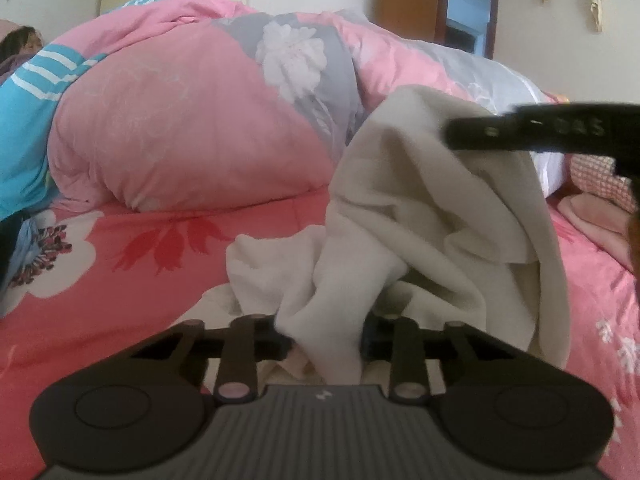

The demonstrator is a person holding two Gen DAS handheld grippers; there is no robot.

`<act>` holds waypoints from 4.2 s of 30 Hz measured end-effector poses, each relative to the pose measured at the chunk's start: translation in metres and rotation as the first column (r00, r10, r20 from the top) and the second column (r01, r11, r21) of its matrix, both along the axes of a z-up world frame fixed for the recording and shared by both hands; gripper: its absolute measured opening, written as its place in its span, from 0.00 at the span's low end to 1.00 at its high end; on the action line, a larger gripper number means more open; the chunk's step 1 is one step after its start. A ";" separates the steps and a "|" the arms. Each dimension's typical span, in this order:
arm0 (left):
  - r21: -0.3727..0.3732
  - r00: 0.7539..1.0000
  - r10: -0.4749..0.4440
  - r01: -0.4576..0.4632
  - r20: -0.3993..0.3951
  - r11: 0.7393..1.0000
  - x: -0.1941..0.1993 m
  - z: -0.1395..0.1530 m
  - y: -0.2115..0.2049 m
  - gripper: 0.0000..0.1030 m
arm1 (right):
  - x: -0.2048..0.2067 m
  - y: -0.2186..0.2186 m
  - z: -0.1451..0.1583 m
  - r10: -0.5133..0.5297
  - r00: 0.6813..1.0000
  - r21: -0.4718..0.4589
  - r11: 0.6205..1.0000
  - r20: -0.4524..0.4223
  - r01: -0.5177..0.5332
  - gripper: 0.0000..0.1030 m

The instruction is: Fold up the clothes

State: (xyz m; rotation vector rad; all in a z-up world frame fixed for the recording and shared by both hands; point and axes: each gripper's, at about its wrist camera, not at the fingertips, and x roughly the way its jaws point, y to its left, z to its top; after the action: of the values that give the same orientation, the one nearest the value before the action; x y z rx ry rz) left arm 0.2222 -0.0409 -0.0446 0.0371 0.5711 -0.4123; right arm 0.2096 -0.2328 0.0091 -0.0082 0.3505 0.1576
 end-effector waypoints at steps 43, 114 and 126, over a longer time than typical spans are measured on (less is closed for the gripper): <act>-0.251 0.986 -0.147 0.124 -0.073 0.960 -0.107 -0.015 0.095 0.36 | -0.195 0.039 0.004 0.120 0.990 -0.215 0.968 -0.070 -0.133 0.74; -0.101 0.984 -0.089 0.074 -0.155 0.992 -0.030 -0.036 0.008 0.23 | 0.074 -0.019 -0.042 -0.087 0.891 -0.044 0.996 -0.446 0.075 0.30; -0.158 0.983 -0.071 0.044 -0.170 0.987 -0.032 -0.038 0.021 0.17 | -0.095 -0.041 0.013 0.063 0.982 0.175 0.984 -0.179 -0.031 0.00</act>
State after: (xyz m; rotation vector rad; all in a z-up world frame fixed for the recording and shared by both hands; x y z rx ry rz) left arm 0.1902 -0.0201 -0.0831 -0.1319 0.7111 -0.5181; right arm 0.1144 -0.2742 0.0225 0.1699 0.5209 0.2364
